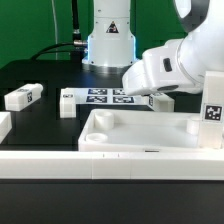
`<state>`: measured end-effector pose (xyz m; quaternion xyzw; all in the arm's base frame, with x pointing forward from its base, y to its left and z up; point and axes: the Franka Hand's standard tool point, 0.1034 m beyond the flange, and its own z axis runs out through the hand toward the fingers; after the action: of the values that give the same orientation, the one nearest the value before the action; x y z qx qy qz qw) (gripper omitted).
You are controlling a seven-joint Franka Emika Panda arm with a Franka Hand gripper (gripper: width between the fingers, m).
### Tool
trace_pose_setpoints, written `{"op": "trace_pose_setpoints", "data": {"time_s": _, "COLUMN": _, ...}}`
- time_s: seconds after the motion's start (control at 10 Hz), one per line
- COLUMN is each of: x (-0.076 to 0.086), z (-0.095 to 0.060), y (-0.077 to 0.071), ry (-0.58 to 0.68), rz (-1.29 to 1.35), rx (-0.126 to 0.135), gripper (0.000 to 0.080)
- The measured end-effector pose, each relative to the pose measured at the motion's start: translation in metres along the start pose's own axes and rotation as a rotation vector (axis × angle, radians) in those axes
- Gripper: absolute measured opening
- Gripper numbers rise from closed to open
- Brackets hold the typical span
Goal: Assemble desk
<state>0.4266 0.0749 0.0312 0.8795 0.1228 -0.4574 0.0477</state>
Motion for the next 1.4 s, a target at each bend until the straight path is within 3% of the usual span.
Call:
{"op": "trace_pose_setpoints", "data": {"time_s": 0.7, "x": 0.002, "z": 0.011, "y": -0.002, "ry": -0.089, "rz": -0.006, "rx": 0.004, "gripper": 0.0648}}
{"op": "trace_pose_setpoints", "data": {"time_s": 1.3, "x": 0.013, "z": 0.014, "y": -0.002, "ry": -0.050, "rz": -0.006, "rx": 0.001, "gripper": 0.0648}}
{"op": "trace_pose_setpoints", "data": {"time_s": 1.4, "x": 0.013, "z": 0.014, "y": -0.002, "ry": -0.049, "rz": -0.006, "rx": 0.001, "gripper": 0.0528}}
